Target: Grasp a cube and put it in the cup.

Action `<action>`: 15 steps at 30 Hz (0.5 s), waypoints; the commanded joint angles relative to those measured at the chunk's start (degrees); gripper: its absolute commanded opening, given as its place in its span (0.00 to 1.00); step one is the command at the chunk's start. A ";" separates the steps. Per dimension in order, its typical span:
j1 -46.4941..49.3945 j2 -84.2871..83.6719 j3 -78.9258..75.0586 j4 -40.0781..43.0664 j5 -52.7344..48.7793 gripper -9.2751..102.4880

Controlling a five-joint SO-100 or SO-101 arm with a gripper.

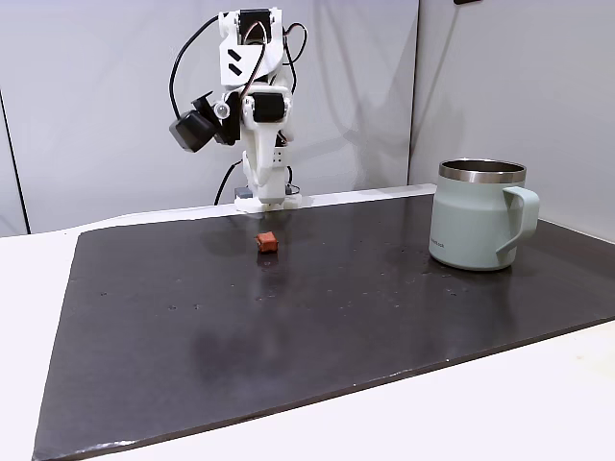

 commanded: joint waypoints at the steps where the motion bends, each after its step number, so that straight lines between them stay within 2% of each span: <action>1: -0.18 -0.53 -2.55 0.35 -1.32 0.08; 9: 0.09 -2.11 -2.02 1.41 -3.60 0.09; 15: 0.88 -3.78 -2.29 1.93 -3.60 0.23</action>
